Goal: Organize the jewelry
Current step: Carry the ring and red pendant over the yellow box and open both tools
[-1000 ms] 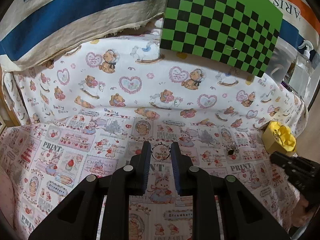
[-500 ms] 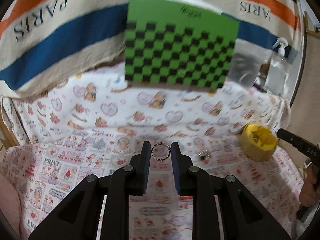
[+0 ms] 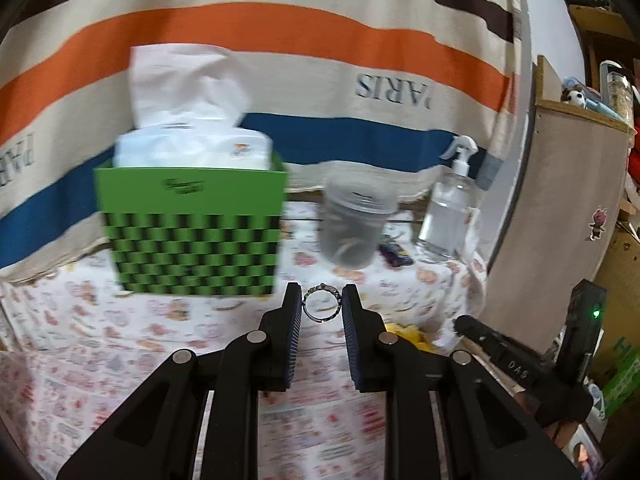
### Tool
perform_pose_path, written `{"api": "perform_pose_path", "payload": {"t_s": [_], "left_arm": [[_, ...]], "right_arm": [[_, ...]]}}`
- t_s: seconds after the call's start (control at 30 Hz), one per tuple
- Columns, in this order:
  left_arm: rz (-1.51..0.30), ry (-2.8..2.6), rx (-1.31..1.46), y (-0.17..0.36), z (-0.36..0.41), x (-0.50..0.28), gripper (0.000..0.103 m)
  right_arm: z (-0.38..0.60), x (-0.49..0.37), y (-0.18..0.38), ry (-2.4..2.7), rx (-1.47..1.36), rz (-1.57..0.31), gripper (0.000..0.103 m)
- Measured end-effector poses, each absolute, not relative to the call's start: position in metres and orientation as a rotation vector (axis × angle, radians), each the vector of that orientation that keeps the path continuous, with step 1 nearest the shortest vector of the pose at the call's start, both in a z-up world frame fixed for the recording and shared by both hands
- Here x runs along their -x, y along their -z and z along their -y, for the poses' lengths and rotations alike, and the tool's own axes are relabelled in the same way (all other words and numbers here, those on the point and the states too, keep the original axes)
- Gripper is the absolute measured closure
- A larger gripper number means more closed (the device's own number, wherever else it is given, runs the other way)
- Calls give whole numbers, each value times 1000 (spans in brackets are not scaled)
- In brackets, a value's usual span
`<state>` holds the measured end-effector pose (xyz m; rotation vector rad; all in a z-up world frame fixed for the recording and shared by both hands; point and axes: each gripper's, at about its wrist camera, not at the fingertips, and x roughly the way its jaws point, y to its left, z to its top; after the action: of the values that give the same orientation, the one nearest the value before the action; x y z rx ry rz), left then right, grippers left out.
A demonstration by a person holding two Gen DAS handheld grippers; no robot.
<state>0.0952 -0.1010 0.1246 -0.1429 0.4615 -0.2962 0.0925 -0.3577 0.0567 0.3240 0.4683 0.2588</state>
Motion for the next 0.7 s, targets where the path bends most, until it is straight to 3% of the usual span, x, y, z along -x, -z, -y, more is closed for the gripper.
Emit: {"api": "perform_pose_path", "payload": {"t_s": [0.23,0.7], "left_arm": [[-530,405,146,-112,151,-121,84],[-742,492,163,-28,218,-183,84]], "right_arm": [[381,-100,-51,-249,-398,-475,94],[417,-133,-10,-295,-583,-621,94]]}}
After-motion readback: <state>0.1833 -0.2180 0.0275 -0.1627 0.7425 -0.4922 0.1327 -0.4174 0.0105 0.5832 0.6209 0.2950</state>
